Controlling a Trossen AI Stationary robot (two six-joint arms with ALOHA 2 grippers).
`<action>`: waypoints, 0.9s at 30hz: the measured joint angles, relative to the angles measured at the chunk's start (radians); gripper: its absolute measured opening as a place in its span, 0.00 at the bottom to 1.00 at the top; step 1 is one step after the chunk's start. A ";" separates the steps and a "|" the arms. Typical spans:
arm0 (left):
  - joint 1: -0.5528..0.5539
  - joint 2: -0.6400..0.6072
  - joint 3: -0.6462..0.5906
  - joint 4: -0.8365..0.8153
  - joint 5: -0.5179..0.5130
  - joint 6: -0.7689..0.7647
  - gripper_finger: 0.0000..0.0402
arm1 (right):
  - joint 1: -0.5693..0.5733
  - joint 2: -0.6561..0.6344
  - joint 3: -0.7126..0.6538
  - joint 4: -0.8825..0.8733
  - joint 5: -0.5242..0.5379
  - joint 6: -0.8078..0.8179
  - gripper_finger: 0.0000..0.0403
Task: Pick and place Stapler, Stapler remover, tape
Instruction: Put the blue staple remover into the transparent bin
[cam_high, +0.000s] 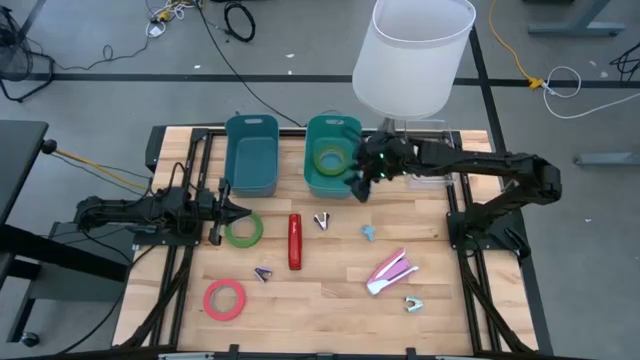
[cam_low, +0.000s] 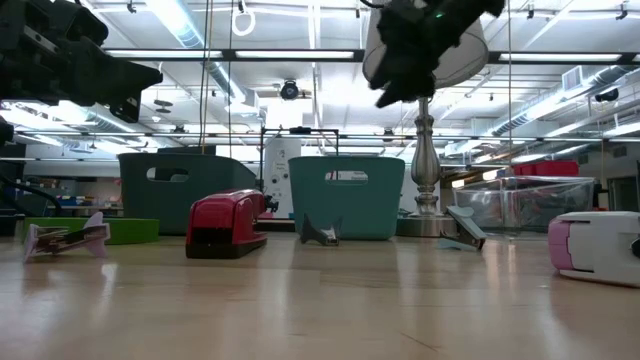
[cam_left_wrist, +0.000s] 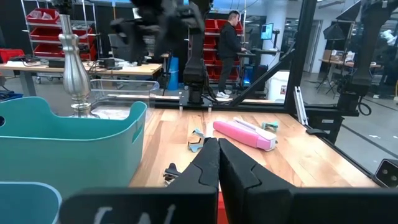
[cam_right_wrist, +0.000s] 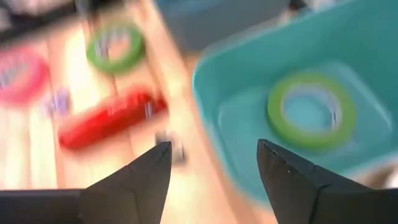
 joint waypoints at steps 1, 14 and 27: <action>0.000 0.000 0.000 0.000 0.000 0.000 0.01 | 0.017 -0.009 0.000 -0.052 0.014 -0.008 0.58; 0.000 0.000 0.000 0.001 0.000 0.000 0.01 | 0.229 -0.065 -0.057 -0.333 0.071 0.083 0.58; 0.000 0.000 0.000 -0.004 0.000 0.000 0.01 | 0.286 -0.126 -0.361 -0.040 0.089 0.233 0.58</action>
